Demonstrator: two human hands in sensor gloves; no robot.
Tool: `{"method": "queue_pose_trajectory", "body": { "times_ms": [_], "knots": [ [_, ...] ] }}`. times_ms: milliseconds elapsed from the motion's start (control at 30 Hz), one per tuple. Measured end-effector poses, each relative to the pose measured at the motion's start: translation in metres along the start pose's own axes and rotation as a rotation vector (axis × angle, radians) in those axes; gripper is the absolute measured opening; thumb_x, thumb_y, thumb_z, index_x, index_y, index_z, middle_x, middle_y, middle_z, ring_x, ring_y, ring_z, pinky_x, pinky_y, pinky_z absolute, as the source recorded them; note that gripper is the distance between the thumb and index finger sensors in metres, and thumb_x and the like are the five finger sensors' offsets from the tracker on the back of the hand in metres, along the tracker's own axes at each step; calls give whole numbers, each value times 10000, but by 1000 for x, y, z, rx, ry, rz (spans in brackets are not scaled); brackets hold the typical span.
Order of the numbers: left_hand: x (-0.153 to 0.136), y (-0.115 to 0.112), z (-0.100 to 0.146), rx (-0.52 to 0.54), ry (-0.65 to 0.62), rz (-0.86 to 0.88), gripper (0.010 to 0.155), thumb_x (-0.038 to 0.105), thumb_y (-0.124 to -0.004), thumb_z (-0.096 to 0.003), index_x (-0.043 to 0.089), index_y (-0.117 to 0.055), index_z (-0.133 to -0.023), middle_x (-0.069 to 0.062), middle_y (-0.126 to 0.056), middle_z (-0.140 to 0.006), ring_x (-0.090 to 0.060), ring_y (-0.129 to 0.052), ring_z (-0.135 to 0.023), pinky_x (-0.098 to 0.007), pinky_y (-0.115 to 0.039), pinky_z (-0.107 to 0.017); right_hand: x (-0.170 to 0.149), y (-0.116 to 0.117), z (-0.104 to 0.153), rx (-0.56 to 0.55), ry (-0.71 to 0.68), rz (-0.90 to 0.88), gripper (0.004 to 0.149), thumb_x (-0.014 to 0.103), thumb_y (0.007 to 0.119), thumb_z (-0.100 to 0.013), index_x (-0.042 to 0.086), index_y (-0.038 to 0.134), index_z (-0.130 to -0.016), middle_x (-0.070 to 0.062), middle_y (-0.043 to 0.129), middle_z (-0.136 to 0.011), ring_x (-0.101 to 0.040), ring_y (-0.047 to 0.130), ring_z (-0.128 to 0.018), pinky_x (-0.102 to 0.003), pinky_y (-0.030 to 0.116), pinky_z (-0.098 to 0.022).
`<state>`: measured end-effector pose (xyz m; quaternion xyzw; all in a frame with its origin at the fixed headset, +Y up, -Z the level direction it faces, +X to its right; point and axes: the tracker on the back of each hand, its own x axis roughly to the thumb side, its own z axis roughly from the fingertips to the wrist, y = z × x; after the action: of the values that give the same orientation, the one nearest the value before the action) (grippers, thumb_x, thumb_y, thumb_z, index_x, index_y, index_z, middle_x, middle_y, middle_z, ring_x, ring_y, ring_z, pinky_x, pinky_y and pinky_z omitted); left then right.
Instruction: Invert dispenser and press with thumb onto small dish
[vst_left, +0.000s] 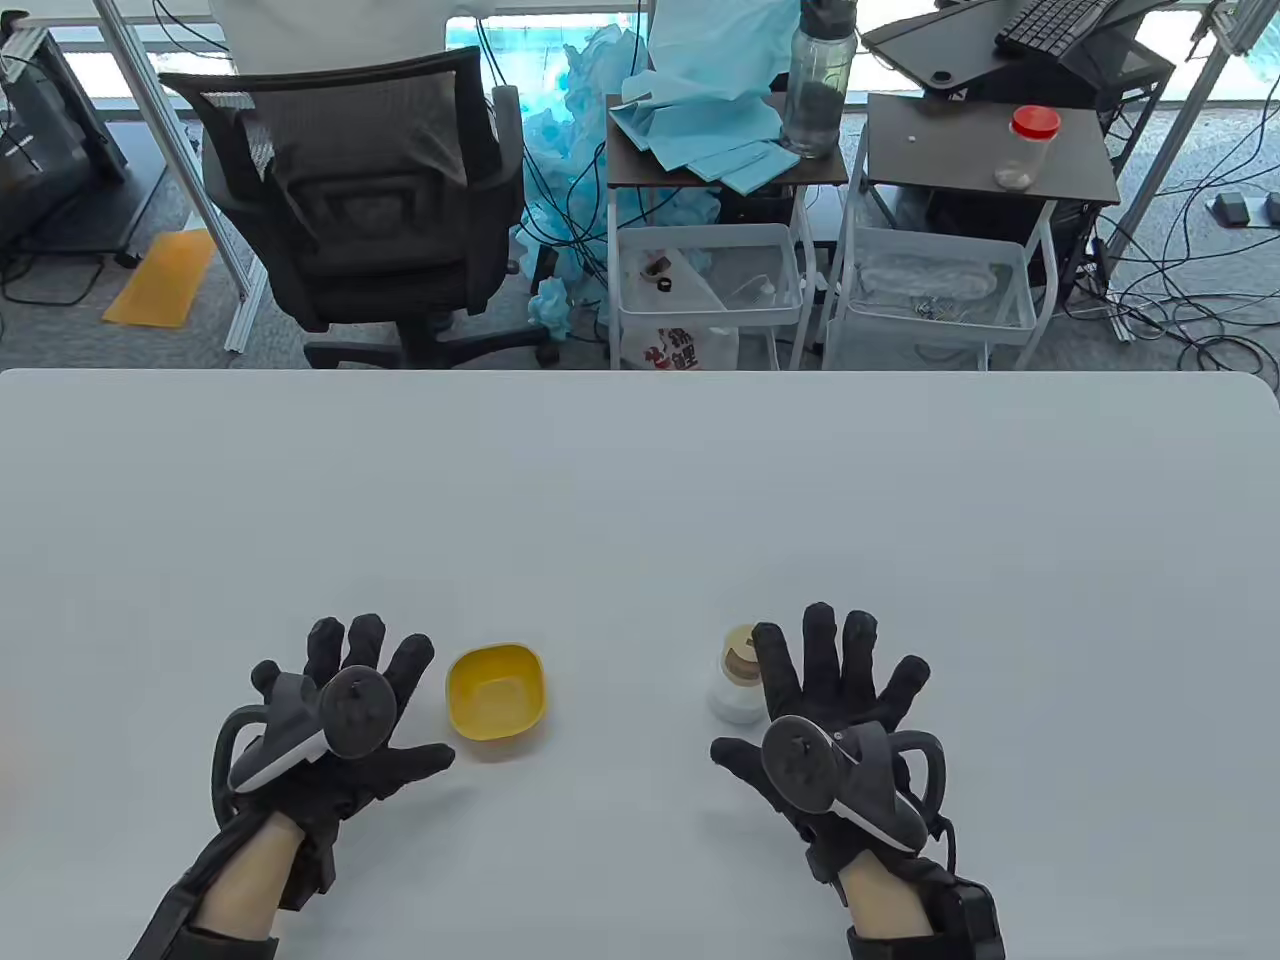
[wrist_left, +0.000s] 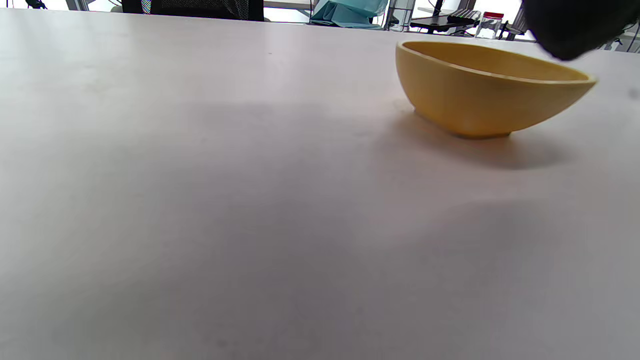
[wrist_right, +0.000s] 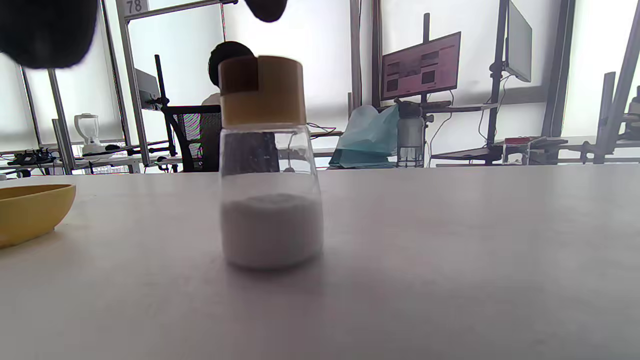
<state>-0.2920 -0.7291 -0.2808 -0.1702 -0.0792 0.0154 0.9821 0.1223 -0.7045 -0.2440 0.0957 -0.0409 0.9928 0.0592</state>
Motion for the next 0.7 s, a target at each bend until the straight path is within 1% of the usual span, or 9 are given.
{"method": "queue_pose_trajectory", "body": {
  "times_ms": [133, 300, 500, 700],
  "knots": [
    [0, 0, -1, 7, -3, 3, 953, 852, -665, -465, 483, -24, -1067, -22, 90, -1198, -473, 63, -1133, -843, -131, -664, -2, 3, -1, 16, 5, -7, 1040, 776, 641, -435, 190, 212, -1180, -258, 31, -1174, -578, -13, -1023, -891, 134, -592],
    [-1, -1, -1, -5, -9, 10, 952, 853, -662, -466, 480, -25, -1069, -24, 85, -1199, -475, 60, -1133, -842, -136, -665, -2, 1, 0, 0, 5, -19, 1039, 775, 643, -435, 189, 216, -1180, -260, 36, -1175, -578, -9, -1024, -891, 136, -592],
    [1, 0, -1, -13, -36, 62, 946, 850, -661, -469, 480, -31, -1070, -23, 77, -1201, -474, 49, -1135, -841, -142, -668, 0, 2, 0, 9, 0, -13, 1041, 775, 644, -434, 188, 218, -1180, -260, 37, -1175, -578, -10, -1023, -890, 134, -593],
    [1, 2, -1, -34, -17, 52, 931, 840, -653, -480, 480, -32, -1072, -23, 82, -1200, -475, 53, -1134, -839, -141, -670, 1, 3, 0, 17, -8, -20, 1039, 774, 644, -436, 185, 222, -1182, -264, 38, -1175, -580, -6, -1023, -892, 135, -590]
  ]
}}
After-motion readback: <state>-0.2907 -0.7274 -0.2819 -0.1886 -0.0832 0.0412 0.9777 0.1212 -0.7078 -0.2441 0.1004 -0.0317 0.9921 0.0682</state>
